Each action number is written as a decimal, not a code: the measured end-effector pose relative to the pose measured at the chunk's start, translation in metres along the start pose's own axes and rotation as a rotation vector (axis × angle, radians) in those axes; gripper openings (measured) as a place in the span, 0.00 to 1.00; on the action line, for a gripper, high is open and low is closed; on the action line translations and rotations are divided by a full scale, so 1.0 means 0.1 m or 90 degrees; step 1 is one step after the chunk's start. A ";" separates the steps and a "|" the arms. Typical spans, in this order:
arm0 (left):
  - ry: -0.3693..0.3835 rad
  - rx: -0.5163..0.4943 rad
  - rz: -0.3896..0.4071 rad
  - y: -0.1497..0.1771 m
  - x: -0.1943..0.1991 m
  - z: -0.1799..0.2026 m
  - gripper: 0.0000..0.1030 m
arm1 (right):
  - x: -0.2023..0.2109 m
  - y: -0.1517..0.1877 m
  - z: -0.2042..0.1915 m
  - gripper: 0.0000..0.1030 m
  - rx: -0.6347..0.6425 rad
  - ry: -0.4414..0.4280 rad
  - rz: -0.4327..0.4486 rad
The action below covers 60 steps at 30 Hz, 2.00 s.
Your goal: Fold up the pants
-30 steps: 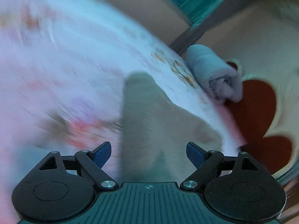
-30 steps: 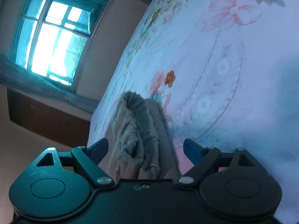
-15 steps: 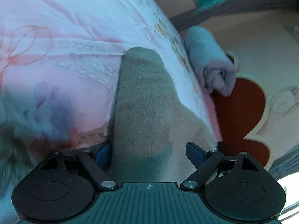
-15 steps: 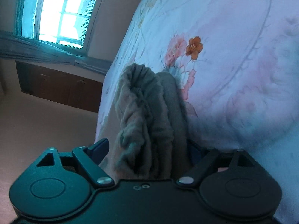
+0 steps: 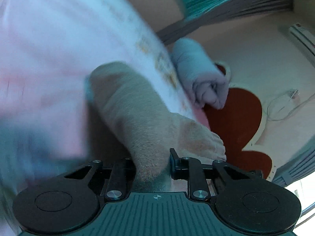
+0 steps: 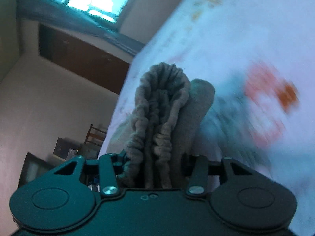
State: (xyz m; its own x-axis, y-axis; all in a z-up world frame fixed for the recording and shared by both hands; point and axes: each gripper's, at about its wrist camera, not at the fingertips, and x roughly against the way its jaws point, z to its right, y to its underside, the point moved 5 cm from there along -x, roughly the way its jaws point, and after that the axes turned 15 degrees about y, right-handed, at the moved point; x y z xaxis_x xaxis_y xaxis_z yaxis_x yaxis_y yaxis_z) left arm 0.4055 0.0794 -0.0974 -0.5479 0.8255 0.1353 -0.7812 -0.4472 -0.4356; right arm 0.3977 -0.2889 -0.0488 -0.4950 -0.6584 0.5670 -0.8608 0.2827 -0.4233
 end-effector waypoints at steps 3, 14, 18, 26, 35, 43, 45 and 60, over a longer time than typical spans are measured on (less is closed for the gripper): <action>-0.014 -0.032 0.028 -0.48 0.00 -0.02 0.23 | -0.21 -0.44 -0.22 0.36 0.027 -0.021 0.008; -0.184 -0.156 0.010 -0.92 -0.46 -0.90 0.65 | -1.20 -0.89 0.32 0.88 0.128 0.082 0.049; -0.325 -0.244 0.025 -0.88 -0.42 -0.62 0.97 | -0.94 -0.87 0.20 0.92 0.140 0.125 0.088; -0.477 -0.376 0.033 -0.79 -0.33 -0.19 1.00 | -0.71 -0.75 -0.40 0.94 0.262 0.196 0.163; -0.488 -0.343 0.021 -0.50 -0.30 -0.36 1.00 | -1.04 -0.52 -0.05 0.94 0.273 0.324 0.092; -0.506 -0.410 0.036 -0.05 0.07 0.31 1.00 | -0.06 -0.23 -0.56 0.94 0.290 0.287 0.270; -0.497 -0.435 0.055 0.32 0.30 0.57 1.00 | 0.35 0.12 -0.62 0.94 0.296 0.290 0.321; -0.463 -0.520 0.202 2.13 1.32 1.58 1.00 | 1.46 1.92 -0.71 0.94 0.349 0.399 0.425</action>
State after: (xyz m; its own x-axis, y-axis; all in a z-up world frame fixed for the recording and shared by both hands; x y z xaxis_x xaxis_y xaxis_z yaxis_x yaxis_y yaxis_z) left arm 0.1195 0.0393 -0.0318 -0.9378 0.2001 0.2839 -0.2939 -0.0218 -0.9556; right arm 0.1514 -0.2812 0.0028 -0.9538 0.0345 0.2985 -0.2988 -0.0023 -0.9543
